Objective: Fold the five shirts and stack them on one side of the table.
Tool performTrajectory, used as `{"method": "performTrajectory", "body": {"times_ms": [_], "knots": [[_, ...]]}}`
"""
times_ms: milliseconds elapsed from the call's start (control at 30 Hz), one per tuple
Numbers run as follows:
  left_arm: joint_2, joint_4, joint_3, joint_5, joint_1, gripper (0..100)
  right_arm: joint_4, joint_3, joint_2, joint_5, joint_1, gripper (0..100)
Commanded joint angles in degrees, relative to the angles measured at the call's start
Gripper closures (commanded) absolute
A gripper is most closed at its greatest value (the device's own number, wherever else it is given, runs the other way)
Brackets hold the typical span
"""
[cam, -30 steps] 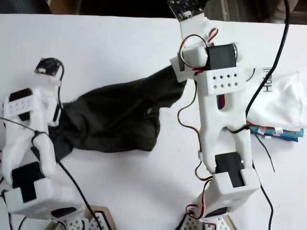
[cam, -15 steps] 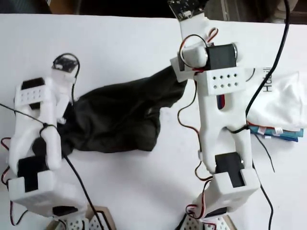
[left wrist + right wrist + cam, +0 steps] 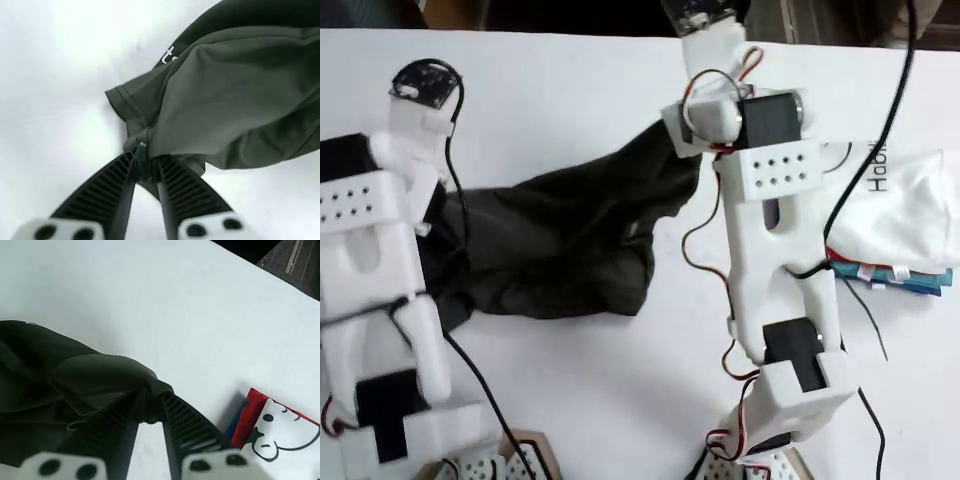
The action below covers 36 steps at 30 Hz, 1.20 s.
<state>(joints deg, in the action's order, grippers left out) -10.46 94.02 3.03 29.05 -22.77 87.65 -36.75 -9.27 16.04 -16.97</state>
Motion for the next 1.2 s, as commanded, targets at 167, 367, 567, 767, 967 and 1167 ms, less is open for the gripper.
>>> {"method": "performTrajectory", "body": {"times_ms": [167,367,567,767,967,1167], "knots": [[-20.3,3.3,2.4,-0.2,-0.6,97,3.6,-7.8,10.3,0.4,-1.1,97.9],[-30.2,0.6,2.3,-0.1,-5.9,97,4.8,-7.8,14.5,0.4,2.1,97.9],[-33.9,-1.8,2.8,-0.3,-7.5,97,3.3,-8.4,15.0,0.4,1.5,97.9],[-37.5,-4.8,2.3,-0.5,-7.5,97,3.5,-13.2,18.3,2.6,4.1,97.9],[-41.0,-9.3,2.8,-0.6,-7.5,97,3.4,-14.3,22.9,6.2,6.6,97.9],[-47.6,-13.5,2.7,-0.6,-7.5,97,-3.5,-14.3,30.7,8.4,9.8,98.0]]}}
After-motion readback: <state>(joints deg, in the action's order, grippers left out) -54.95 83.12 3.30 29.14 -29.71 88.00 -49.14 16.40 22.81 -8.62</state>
